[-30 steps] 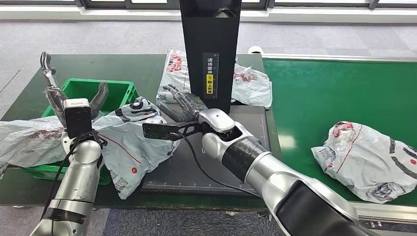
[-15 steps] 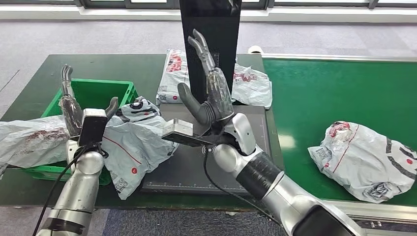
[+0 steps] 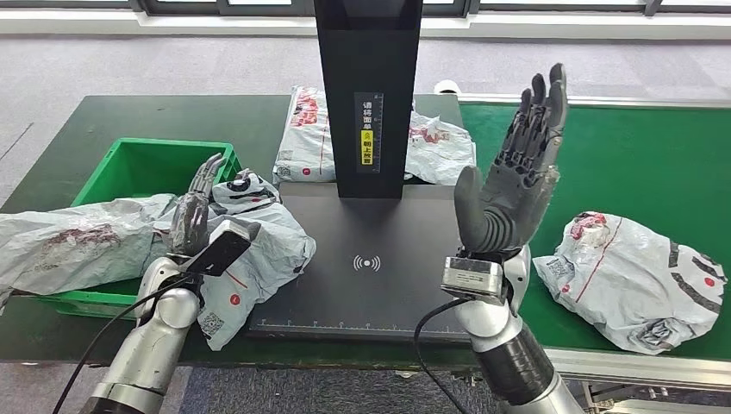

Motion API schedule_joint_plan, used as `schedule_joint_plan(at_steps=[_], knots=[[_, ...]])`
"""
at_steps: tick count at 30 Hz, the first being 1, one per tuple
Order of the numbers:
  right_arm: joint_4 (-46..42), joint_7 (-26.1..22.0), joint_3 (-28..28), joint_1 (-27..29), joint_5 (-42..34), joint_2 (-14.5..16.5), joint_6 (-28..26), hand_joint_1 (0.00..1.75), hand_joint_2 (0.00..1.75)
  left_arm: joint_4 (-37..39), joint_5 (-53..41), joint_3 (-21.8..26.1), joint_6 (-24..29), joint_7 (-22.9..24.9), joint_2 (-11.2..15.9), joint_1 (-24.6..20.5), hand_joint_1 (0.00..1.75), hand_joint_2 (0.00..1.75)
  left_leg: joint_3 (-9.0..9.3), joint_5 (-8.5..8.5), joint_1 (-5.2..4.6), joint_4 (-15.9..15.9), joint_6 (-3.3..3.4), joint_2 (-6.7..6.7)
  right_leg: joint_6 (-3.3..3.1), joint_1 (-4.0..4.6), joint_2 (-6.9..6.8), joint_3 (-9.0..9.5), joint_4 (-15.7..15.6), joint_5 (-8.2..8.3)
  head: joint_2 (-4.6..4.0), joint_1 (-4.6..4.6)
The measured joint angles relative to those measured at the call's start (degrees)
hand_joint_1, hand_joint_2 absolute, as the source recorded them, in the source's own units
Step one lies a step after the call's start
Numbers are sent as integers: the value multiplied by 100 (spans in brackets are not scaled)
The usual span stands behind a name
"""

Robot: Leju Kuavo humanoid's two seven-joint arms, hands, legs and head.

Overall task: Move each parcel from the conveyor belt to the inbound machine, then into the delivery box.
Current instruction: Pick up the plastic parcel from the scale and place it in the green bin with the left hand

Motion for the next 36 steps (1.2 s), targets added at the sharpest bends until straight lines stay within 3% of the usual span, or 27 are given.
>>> schedule_joint_plan(at_steps=[8,15,23,36], knots=[[-479,-33,-323,308,86,-37,4,0,175,363,-90,-244,-296,10,-1,-89,0,175,1,1,1,0,0,5,0,1,5,-1,1,0,0,0],[-695,-15,-398,499,-74,-166,7,0,175,1168,-242,-555,-1297,140,65,-506,0,175,1,1,0,0,0,2,2,-1,4,4,1,1,0,0],[-746,-33,-398,592,-156,-316,13,0,175,1896,-283,-766,-1348,134,86,-798,0,175,2,1,-2,0,0,2,6,-3,5,4,1,3,0,0],[-754,-33,-398,596,-156,-379,13,0,175,2182,-285,-801,-1348,132,87,-904,0,175,2,1,-3,0,0,2,6,-3,5,5,1,3,0,0]])
